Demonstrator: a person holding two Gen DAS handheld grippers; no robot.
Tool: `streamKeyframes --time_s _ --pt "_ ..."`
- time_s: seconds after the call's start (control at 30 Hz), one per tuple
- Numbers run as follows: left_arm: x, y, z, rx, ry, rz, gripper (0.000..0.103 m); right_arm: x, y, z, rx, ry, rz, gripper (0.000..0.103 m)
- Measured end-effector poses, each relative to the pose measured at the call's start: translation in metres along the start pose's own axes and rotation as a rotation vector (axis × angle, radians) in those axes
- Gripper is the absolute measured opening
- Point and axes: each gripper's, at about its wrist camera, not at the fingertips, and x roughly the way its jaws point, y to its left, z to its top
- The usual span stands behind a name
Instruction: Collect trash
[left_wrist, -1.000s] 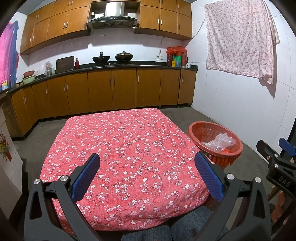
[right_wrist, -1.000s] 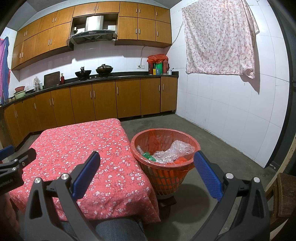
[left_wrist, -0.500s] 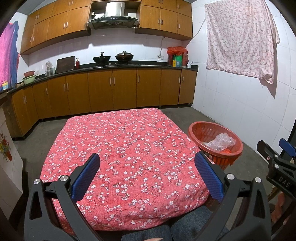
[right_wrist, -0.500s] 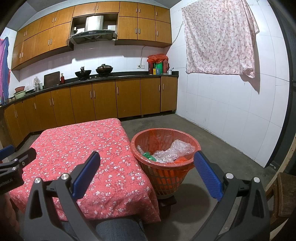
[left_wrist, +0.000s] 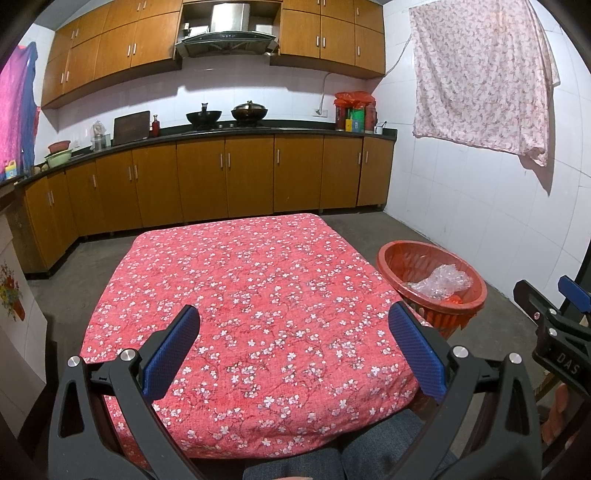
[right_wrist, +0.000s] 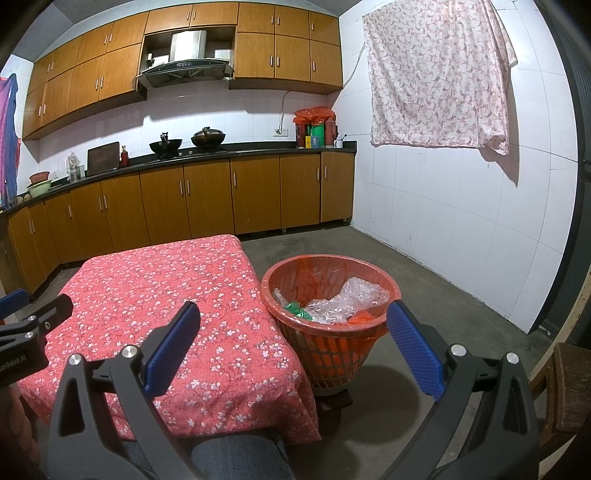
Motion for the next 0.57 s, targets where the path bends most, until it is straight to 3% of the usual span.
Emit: streamKeyframes --time_s 0.57 --pt "0.0016 0.0052 -0.0010 -0.007 0.002 0.004 0.101 0.0002 0.0006 -0.0011 0.001 0.002 0.000 0.099"
